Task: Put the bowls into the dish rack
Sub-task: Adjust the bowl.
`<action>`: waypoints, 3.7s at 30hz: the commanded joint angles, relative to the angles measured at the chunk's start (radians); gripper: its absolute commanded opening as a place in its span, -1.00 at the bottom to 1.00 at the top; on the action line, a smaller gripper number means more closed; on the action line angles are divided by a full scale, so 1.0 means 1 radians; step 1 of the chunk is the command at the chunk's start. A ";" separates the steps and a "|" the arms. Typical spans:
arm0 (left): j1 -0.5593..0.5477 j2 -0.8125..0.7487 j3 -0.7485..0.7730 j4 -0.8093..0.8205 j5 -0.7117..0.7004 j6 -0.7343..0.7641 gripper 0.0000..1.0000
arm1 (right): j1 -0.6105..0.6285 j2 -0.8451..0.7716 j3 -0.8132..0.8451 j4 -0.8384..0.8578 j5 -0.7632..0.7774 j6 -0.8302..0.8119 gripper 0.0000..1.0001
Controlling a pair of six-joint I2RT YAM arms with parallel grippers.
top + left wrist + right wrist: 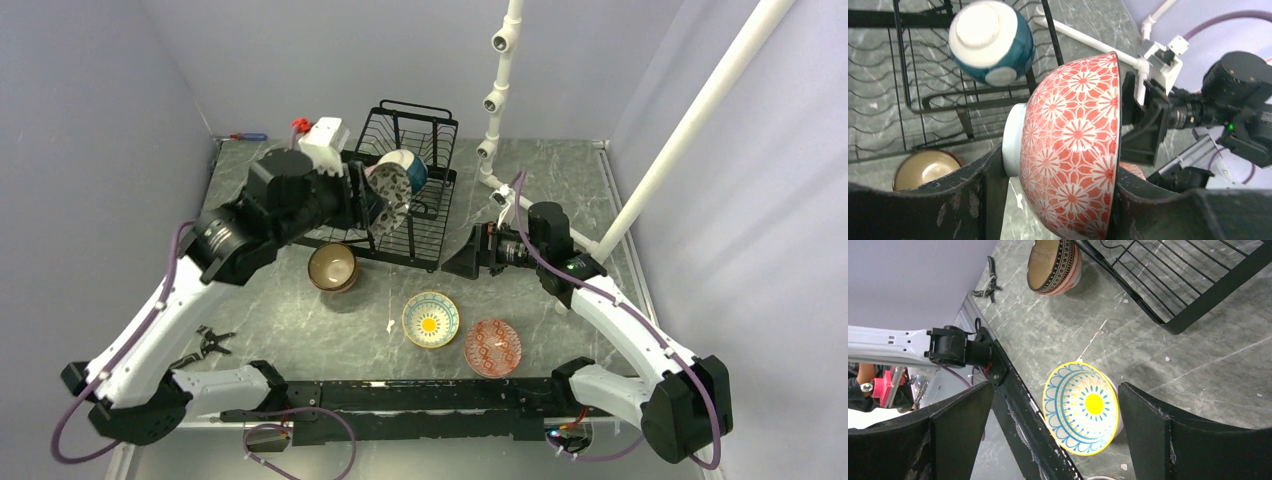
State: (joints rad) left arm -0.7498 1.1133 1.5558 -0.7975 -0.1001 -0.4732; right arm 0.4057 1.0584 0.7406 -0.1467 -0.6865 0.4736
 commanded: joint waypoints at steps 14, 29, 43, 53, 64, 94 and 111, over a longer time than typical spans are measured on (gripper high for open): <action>0.057 0.398 0.462 -0.008 -0.103 0.156 -0.95 | -0.011 -0.054 0.001 -0.043 0.024 -0.064 0.99; 0.117 0.626 0.689 0.007 -0.183 0.309 -0.95 | -0.030 -0.044 0.051 0.001 0.013 -0.007 0.99; 0.109 0.421 0.370 0.242 -0.013 0.323 -0.95 | -0.039 0.162 0.451 0.111 0.050 0.182 0.98; 0.080 0.392 0.320 0.259 0.031 0.317 -0.95 | -0.040 0.306 0.521 0.142 0.003 0.265 0.68; 0.027 0.416 0.324 0.274 -0.022 0.370 -0.95 | -0.040 0.359 0.483 0.231 -0.069 0.321 0.31; 0.059 0.389 0.224 0.139 0.251 0.041 0.88 | -0.083 0.267 0.442 0.266 -0.107 0.149 -1.00; 0.177 0.339 0.023 0.438 0.754 -0.167 0.64 | -0.081 0.239 0.419 0.270 -0.205 0.114 -1.00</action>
State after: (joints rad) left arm -0.5770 1.4578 1.5463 -0.4282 0.5812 -0.6189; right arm 0.3275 1.3396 1.1488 0.0319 -0.8497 0.5930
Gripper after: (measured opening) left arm 0.850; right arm 0.201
